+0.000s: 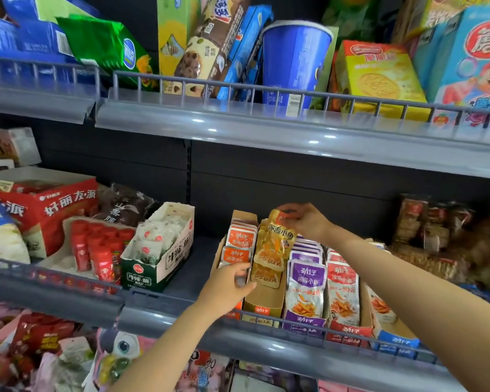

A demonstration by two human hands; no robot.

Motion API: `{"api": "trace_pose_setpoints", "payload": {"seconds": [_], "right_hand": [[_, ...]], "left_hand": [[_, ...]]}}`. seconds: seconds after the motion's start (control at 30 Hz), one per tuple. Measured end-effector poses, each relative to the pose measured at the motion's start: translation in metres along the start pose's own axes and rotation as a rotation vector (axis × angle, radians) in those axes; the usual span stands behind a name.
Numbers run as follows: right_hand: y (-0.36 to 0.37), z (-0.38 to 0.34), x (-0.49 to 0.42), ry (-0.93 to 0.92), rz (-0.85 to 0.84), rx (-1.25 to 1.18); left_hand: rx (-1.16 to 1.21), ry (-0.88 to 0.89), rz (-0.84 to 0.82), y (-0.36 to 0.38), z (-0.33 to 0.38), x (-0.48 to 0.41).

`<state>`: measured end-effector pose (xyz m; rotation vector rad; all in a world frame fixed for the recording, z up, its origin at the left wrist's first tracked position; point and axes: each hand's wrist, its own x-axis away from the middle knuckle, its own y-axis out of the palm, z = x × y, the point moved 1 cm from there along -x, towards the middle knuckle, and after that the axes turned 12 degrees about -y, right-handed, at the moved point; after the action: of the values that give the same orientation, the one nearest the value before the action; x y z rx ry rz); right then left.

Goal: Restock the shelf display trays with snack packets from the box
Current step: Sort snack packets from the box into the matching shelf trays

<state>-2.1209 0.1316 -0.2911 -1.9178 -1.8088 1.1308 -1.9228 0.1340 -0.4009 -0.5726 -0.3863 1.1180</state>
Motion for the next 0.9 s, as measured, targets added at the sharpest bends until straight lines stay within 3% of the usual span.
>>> {"api": "trace_pose_setpoints", "payload": {"seconds": [0.43,0.7,0.9], "right_hand": [[0.039,0.048,-0.02,-0.005,-0.095,0.497],[0.033,0.056,-0.011,-0.055,-0.045,0.364],[0.011,0.015,0.025,-0.148,0.028,0.254]], "left_hand": [[0.1,0.044,0.047,0.009,-0.001,-0.005],[0.077,0.042,0.066,0.01,-0.003,0.0],[-0.003,0.031,0.142,0.011,0.004,0.02]]}}
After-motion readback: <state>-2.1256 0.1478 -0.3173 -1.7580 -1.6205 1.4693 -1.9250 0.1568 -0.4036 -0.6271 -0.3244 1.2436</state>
